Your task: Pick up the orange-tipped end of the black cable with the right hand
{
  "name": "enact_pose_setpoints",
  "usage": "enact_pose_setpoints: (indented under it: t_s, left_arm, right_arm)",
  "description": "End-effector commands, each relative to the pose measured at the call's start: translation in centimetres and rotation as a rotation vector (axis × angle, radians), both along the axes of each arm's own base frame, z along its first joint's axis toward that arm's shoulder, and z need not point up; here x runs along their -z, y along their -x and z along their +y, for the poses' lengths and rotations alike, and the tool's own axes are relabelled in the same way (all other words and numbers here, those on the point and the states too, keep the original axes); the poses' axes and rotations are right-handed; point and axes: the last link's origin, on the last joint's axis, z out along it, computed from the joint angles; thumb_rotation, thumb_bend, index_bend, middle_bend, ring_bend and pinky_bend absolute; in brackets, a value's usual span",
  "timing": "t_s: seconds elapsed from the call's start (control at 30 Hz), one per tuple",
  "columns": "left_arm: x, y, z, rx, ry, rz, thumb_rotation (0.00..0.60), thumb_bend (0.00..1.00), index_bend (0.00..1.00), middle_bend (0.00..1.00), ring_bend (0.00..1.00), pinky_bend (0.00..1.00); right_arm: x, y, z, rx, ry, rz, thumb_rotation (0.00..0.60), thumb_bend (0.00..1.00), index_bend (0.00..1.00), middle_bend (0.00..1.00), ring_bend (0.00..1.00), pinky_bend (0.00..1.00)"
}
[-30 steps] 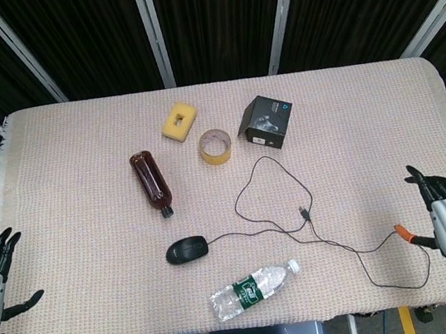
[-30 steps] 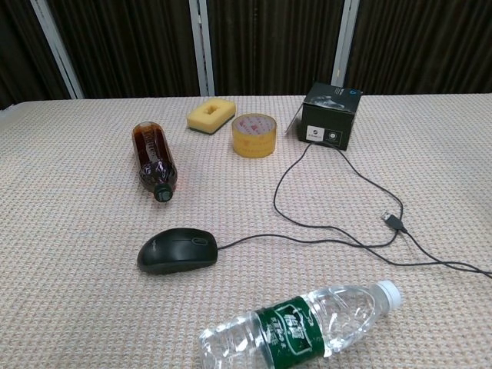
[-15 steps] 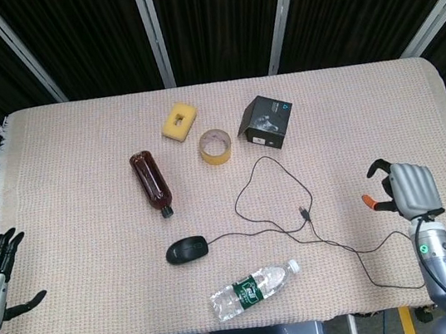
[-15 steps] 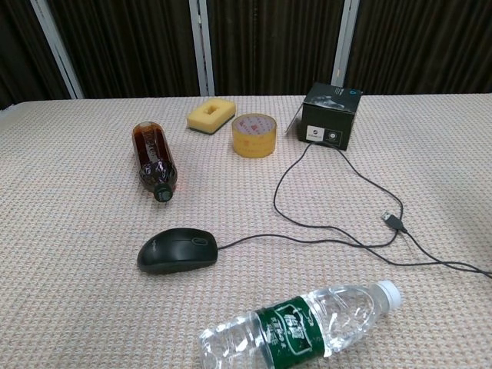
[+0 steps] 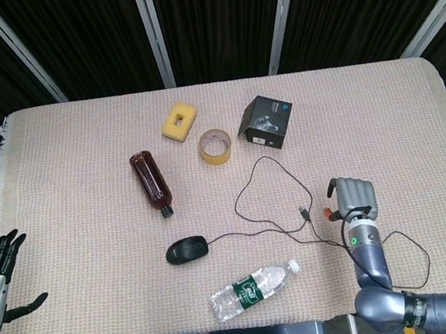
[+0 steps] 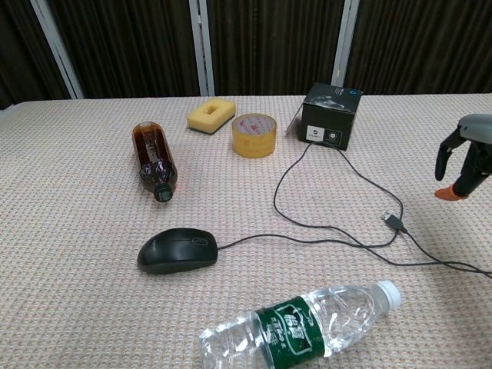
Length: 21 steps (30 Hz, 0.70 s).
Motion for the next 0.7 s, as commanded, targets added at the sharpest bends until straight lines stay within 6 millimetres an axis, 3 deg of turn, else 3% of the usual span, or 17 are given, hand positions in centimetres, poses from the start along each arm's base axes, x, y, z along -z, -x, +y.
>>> enact_pose_setpoints:
  t_s: [0.03,0.7]
  left_arm:
    - [0.0,0.0,0.0,-0.003,0.002,-0.002,0.6,0.04,0.0,0.0,0.0,0.0]
    - [-0.4,0.3,-0.2,-0.024,-0.007,-0.01,0.6,0.04,0.0,0.0,0.0,0.0]
  right_arm:
    - [1.0,-0.1,0.0,0.008,-0.008,0.003,0.6,0.27,0.46,1.0,1.0,0.85]
    - [5.7,-0.5,0.3,0.068,-0.031,-0.02,0.6,0.29,0.39,1.0,1.0,0.85]
